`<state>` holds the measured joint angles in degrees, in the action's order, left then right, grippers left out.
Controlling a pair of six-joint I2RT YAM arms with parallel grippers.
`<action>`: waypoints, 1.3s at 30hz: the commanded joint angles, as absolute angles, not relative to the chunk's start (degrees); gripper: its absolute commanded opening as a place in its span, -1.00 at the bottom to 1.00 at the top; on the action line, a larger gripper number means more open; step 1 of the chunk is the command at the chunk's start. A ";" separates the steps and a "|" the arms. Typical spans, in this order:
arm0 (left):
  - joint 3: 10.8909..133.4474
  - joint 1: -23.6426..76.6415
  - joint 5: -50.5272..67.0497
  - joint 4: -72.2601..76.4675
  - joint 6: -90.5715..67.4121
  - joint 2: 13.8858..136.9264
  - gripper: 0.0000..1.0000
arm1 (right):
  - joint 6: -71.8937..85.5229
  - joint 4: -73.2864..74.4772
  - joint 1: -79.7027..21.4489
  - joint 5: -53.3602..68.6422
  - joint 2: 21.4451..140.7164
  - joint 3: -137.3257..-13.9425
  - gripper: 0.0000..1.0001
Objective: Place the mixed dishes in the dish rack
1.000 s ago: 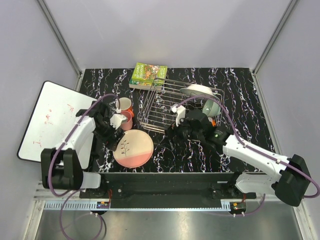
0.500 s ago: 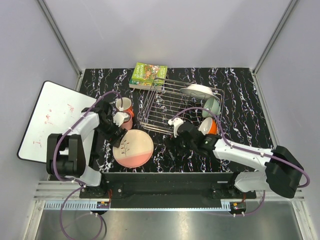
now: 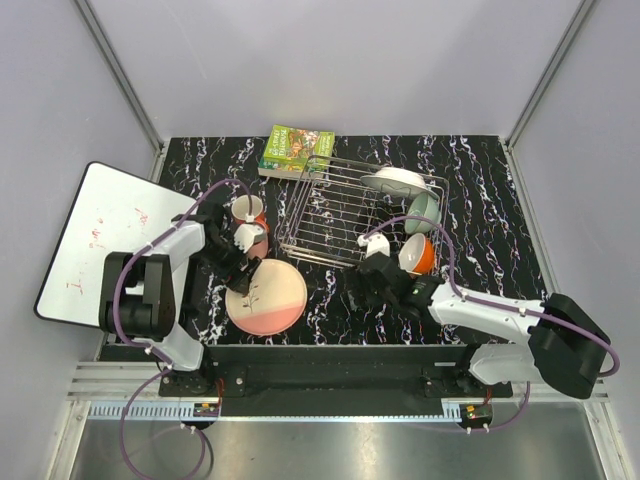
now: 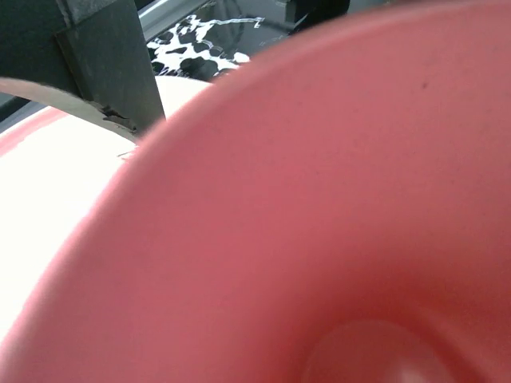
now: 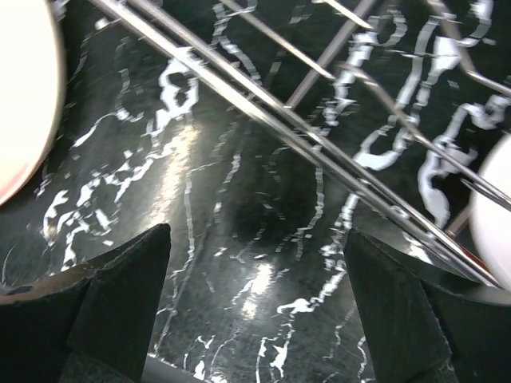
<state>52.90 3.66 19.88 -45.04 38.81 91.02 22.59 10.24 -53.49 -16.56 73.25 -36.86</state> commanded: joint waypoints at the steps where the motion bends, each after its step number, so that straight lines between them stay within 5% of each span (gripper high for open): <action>1: 54.84 5.27 25.75 -43.50 37.18 91.85 0.98 | 26.97 10.81 -50.89 -24.61 71.10 -36.82 0.94; 10: 55.90 13.88 26.89 -43.77 33.31 90.00 0.98 | 27.60 12.83 -47.90 -21.10 69.61 -36.82 0.93; 25: 56.51 15.73 26.72 -46.49 30.59 84.55 0.98 | 25.14 2.02 -48.08 14.13 79.18 -39.46 0.71; 39: 52.03 8.01 20.74 -49.22 35.07 80.23 0.98 | 23.12 0.44 -50.36 12.22 82.27 -40.17 0.57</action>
